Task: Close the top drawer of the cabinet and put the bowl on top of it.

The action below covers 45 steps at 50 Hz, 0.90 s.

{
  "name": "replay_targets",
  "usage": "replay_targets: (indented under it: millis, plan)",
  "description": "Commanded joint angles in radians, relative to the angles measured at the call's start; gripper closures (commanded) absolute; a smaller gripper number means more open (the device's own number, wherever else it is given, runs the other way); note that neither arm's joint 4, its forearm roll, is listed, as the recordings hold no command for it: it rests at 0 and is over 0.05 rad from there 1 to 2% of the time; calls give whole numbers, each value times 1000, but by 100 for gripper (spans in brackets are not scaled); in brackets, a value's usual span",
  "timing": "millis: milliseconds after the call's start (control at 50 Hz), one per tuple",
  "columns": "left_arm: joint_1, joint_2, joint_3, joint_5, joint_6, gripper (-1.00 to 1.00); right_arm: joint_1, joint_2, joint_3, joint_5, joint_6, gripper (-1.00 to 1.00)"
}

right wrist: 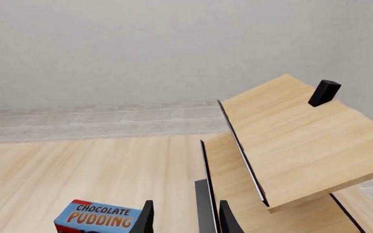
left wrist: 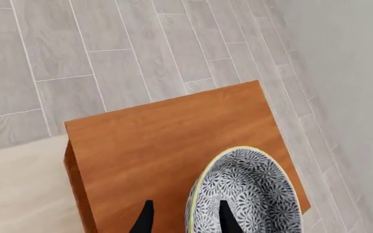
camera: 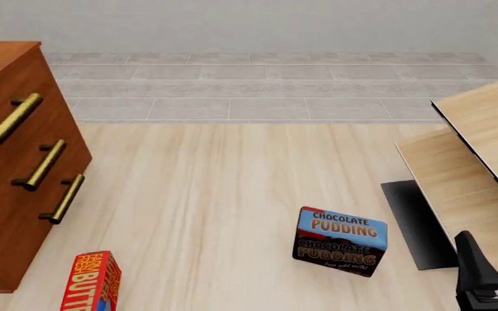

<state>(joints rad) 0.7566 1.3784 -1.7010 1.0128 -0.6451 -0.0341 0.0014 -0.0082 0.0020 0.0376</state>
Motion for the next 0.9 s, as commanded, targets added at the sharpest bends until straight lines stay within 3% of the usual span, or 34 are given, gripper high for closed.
replay_targets:
  millis: [20,480,660,900]
  plan:
    - [23,-42,-74,48,-7,-100,2,0,-3,2,2,-100]
    - [-11,-143,-176,119,-51,-100,-6,-1,0,-9,13,-100]
    - [-34,-200,-173,102,-53,-100,-8,-1,-2,-7,17,-100]
    - [11,-271,-169,35,-21,-100,-11,-1,0,-10,17,-100]
